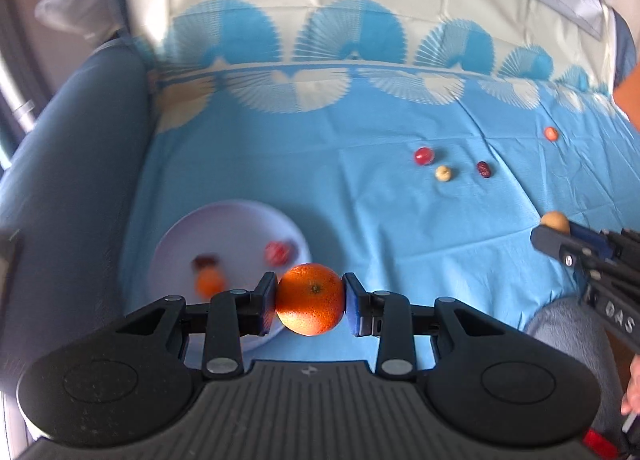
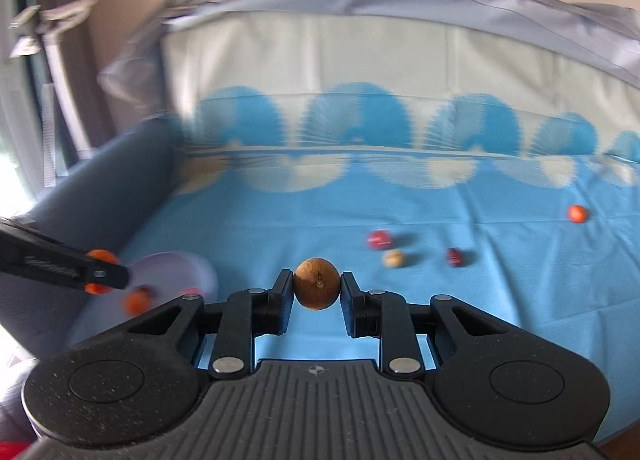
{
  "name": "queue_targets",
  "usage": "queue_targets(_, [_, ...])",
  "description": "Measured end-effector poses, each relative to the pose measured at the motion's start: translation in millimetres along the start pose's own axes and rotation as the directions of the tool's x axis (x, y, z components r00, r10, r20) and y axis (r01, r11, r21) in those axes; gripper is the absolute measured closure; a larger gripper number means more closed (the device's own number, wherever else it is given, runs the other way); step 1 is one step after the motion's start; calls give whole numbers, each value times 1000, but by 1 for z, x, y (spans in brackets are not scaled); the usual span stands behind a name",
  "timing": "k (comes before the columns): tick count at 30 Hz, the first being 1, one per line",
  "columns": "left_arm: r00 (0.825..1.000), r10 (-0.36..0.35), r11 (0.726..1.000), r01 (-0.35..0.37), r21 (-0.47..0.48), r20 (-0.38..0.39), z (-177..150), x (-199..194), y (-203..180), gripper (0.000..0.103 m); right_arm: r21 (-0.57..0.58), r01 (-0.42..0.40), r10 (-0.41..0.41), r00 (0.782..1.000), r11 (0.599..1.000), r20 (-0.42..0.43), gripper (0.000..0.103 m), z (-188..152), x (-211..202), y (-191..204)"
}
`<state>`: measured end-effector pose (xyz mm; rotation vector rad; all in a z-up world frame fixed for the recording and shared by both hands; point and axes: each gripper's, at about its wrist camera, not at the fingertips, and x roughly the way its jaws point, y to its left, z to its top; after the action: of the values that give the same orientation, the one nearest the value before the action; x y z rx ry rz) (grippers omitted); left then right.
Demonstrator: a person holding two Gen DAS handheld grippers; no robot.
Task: Organize fruits
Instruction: 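Carry both fruits over the plate and open both tools to drop them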
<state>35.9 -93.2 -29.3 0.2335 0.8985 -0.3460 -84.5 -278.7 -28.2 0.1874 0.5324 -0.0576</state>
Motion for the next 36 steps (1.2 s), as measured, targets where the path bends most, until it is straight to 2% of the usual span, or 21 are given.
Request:
queue_targets(5, [999,54,997,-53,-53,10,-39,-45,23,65,-83,-108,107,994,991,-11,77,-10,-39,57])
queue_targets(10, [997,72,992,-69,-107,25,-68,-73,37,65,-136,-140,135,990,981,-40,77,-26,-58,88])
queue_targets(17, [995,85,988,-78,-131,51,-88,-95,40,65,-191,-140,138,990,972,-20,77,-26,-76,103])
queue_targets(36, [995,84,987,-75,-141,59,-91,-98,41,65,-236,-145,145,989,961,-15,77,-27,-79,111])
